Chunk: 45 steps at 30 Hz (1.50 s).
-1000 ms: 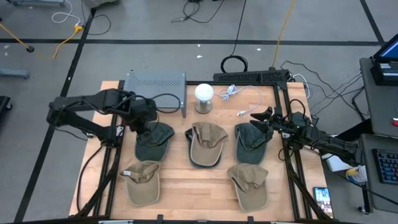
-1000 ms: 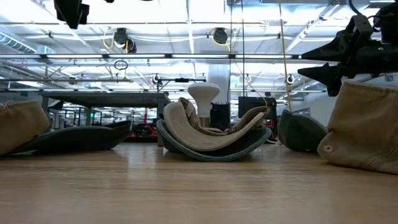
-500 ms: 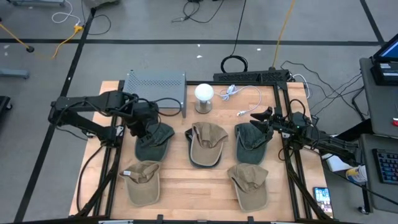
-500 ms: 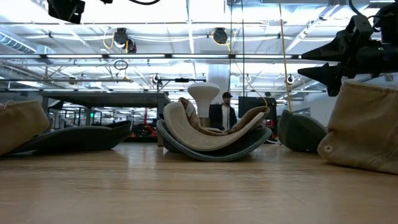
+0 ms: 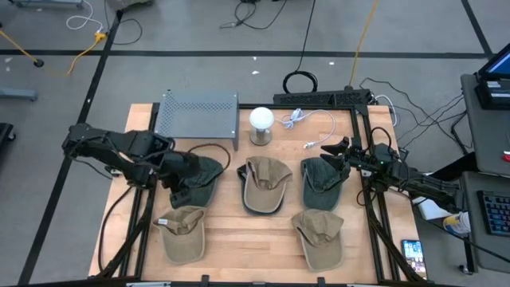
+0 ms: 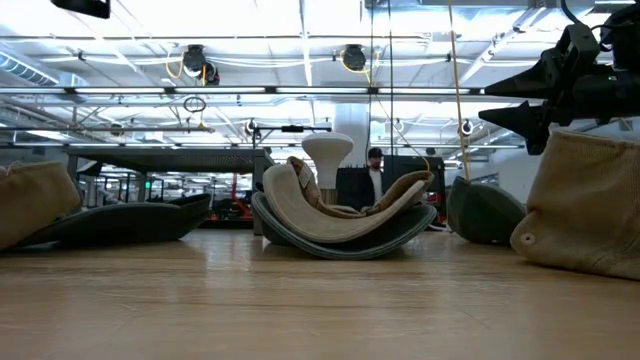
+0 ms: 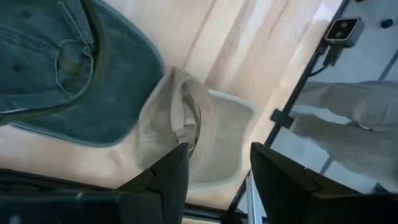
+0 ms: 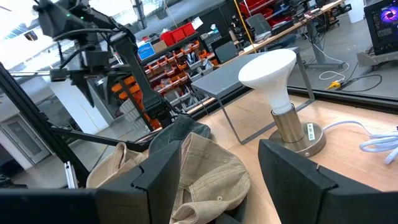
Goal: Pick & Place hat
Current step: Put the left brown cap on the shelf
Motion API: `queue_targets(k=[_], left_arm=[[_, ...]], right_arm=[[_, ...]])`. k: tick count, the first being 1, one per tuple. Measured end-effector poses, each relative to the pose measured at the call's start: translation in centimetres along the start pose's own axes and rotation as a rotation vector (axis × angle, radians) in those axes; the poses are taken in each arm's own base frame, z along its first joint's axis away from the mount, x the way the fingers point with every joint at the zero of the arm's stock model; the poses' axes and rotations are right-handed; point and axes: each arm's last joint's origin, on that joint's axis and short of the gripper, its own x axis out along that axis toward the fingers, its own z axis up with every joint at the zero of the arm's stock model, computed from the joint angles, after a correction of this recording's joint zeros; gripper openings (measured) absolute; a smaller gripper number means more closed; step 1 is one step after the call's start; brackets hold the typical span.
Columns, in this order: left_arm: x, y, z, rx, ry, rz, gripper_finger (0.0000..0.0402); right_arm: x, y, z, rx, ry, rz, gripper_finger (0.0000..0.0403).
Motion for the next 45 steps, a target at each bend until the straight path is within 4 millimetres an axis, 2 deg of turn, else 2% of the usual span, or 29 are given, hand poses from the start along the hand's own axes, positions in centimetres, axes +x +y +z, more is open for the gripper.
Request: queue_targets(k=[8, 15, 30, 37, 45], left_arm=[[1.2, -2.3, -2.5, 0.005, 0.047, 0.027, 0.0175], [2.6, -5.0, -4.9, 0.088, 0.082, -0.015, 0.0175], [6.1, -9.5, -7.8, 0.161, 0.148, -0.1, 0.0175], [8.9, -10.3, -7.4, 0.03, 0.093, 0.018, 0.0175], [11.6, -10.5, -6.0, -0.331, 0.064, 0.117, 0.0175]], right_arm=[[0.0, 0.0, 0.0, 0.0, -0.001, 0.0, 0.0208], [0.0, 0.0, 0.0, 0.0, 0.0, 0.0, 0.0208], [0.0, 0.0, 0.0, 0.0, 0.0, 0.001, 0.0208], [0.0, 0.0, 0.0, 0.0, 0.0, 0.001, 0.0208], [0.0, 0.0, 0.0, 0.0, 0.0, 0.0, 0.0208]])
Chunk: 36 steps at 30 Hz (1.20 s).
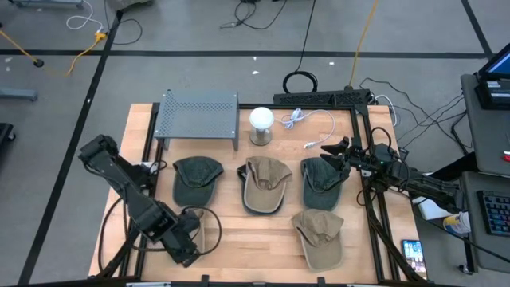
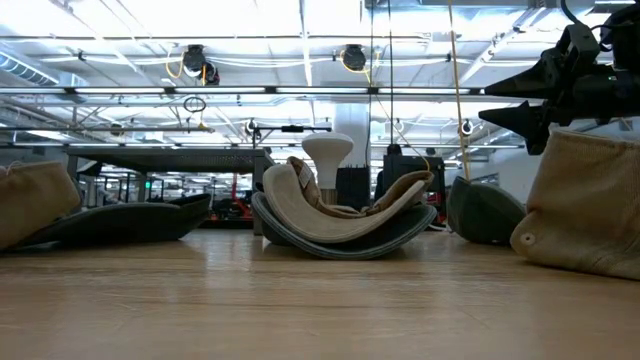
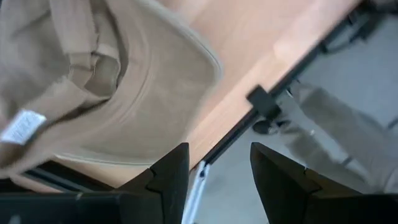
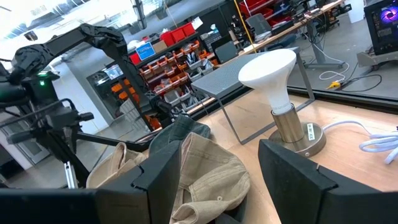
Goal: Pick & Place hat
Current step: Put the left brown cap on the shelf
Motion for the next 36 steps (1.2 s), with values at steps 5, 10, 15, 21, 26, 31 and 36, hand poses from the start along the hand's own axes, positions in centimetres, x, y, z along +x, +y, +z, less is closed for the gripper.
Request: queue_targets(k=[5, 10, 15, 21, 26, 31, 36], left_arm=[[0.9, -0.3, 1.4, -0.216, -0.016, 0.025, 0.0175], [1.9, -0.7, 2.8, -0.398, -0.061, 0.046, 0.0175], [3.0, -0.8, 4.2, -0.486, -0.116, 0.081, 0.0175], [4.9, -0.8, 5.5, -0.578, -0.145, 0.162, 0.0175], [6.8, -0.9, 6.1, -0.605, -0.163, 0.228, 0.0175], [8.8, -0.9, 6.5, -0.619, -0.153, 0.302, 0.0175], [10.1, -0.8, 6.7, -0.597, -0.138, 0.358, 0.0175]], right_arm=[[0.0, 0.0, 0.0, 0.0, 0.0, 0.0, 0.0208], [0.0, 0.0, 0.0, 0.0, 0.0, 0.0, 0.0208], [0.0, 0.0, 0.0, 0.0, 0.0, 0.0, 0.0208], [0.0, 0.0, 0.0, 0.0, 0.0, 0.0, 0.0208], [0.0, 0.0, 0.0, 0.0, 0.0, 0.0, 0.0208], [0.0, 0.0, 0.0, 0.0, 0.0, 0.0, 0.0208], [0.0, 0.0, 0.0, 0.0, 0.0, 0.0, 0.0208]])
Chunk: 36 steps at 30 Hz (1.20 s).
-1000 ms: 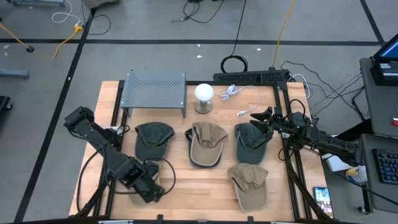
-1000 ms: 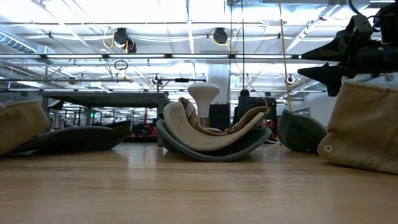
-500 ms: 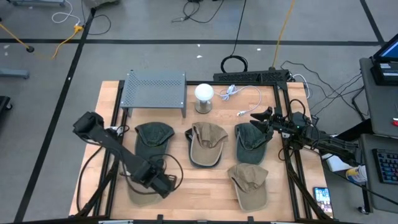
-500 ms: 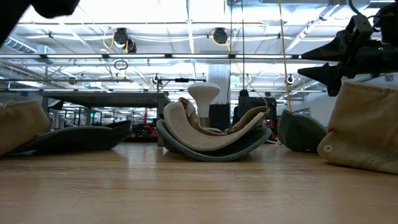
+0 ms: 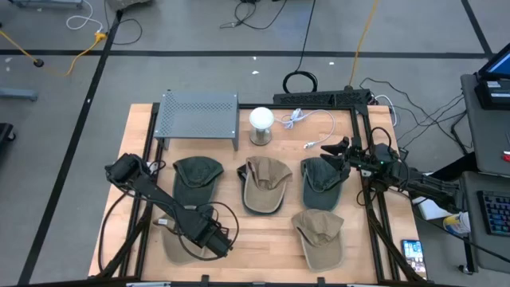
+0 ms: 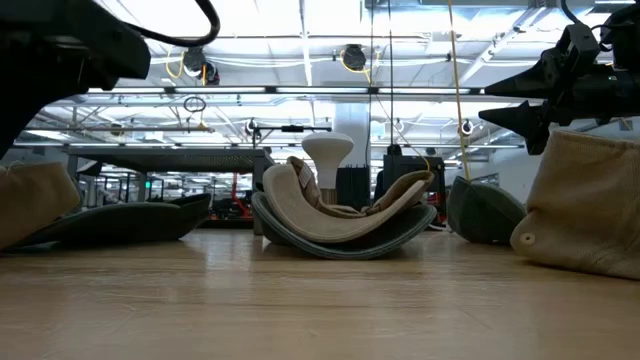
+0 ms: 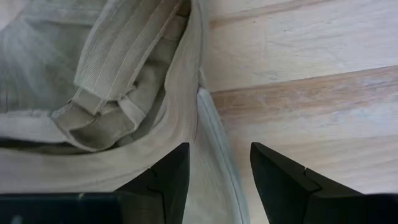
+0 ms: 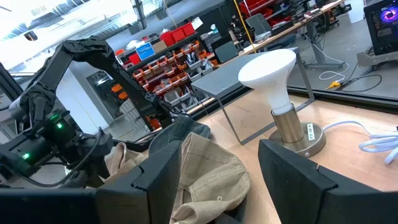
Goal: Pick & Place hat
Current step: Put the left brown cap on the shelf
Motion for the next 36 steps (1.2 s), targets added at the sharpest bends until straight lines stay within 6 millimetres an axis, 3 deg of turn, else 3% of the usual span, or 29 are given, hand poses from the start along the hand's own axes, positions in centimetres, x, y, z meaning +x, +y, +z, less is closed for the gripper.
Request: queue_targets(k=[6, 12, 14, 25, 30, 36], left_arm=[[0.0, -0.1, 0.3, 0.02, -0.018, -0.003, 0.0156], [0.0, 0.0, 0.4, 0.046, -0.035, -0.001, 0.0036], [-0.1, -0.1, 0.5, 0.042, -0.042, -0.003, 0.0014], [-0.6, -0.1, 0.6, 0.047, 0.011, -0.025, 0.001], [-2.8, 0.7, 0.6, 0.036, 0.061, -0.116, 0.0008], [-6.9, 2.7, 1.1, 0.036, 0.039, -0.304, 0.0008]], right_arm=[[0.0, 0.0, 0.0, 0.0, 0.0, 0.0, 0.0208], [0.0, 0.0, 0.0, 0.0, -0.001, 0.0, 0.0208], [0.0, 0.0, 0.0, 0.0, 0.0, 0.0, 0.0208], [0.0, 0.0, 0.0, 0.0, 0.0, -0.001, 0.0208], [0.0, 0.0, 0.0, 0.0, 0.0, 0.0, 0.0208], [0.0, 0.0, 0.0, 0.0, 0.0, 0.0, 0.0208]])
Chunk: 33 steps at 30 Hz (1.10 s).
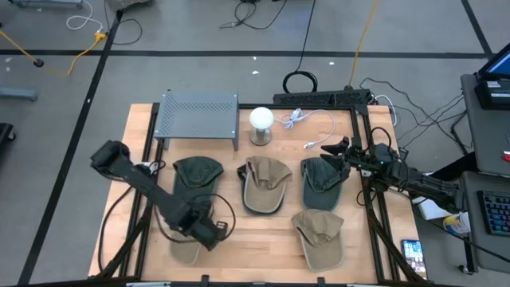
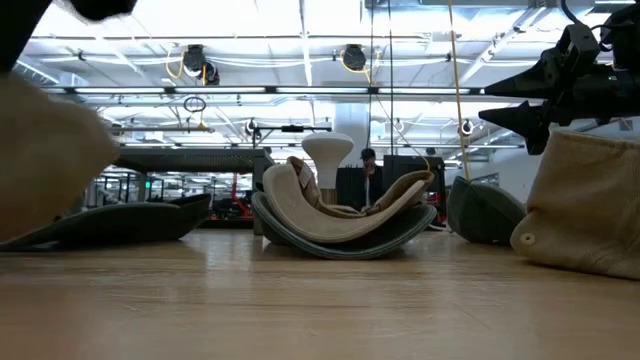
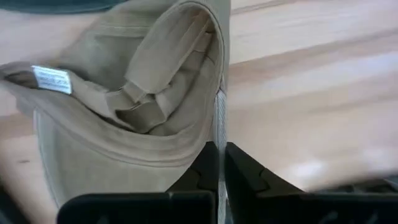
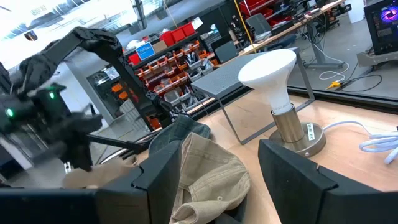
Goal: Pick & Place hat
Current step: Put the left brown cap on the shelf
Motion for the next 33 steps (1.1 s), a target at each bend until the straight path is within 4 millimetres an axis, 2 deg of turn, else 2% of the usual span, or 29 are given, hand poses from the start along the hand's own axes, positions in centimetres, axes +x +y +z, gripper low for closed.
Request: queue_targets(k=[8, 15, 23, 28, 33], left_arm=[[-5.7, 1.0, 0.7, 0.104, -0.025, -0.304, 0.0008], [-9.1, 1.2, 1.1, 0.254, 0.009, -0.535, 0.0007], [-11.4, 1.3, 2.6, 0.523, -0.058, -0.67, 0.0007], [-12.6, 1.1, 3.9, 0.828, -0.225, -0.736, 0.0007], [-13.9, 1.6, 6.1, 1.073, -0.391, -0.735, 0.0007]], right_arm=[[0.0, 0.0, 0.0, 0.0, 0.0, 0.0, 0.0208], [0.0, 0.0, 0.0, 0.0, 0.0, 0.0, 0.0208], [0.0, 0.3, 0.5, -0.007, -0.048, 0.03, 0.0208], [0.0, 0.3, 0.5, 0.04, -0.048, 0.031, 0.0208], [0.0, 0.3, 0.5, 0.147, -0.05, 0.035, 0.0208]])
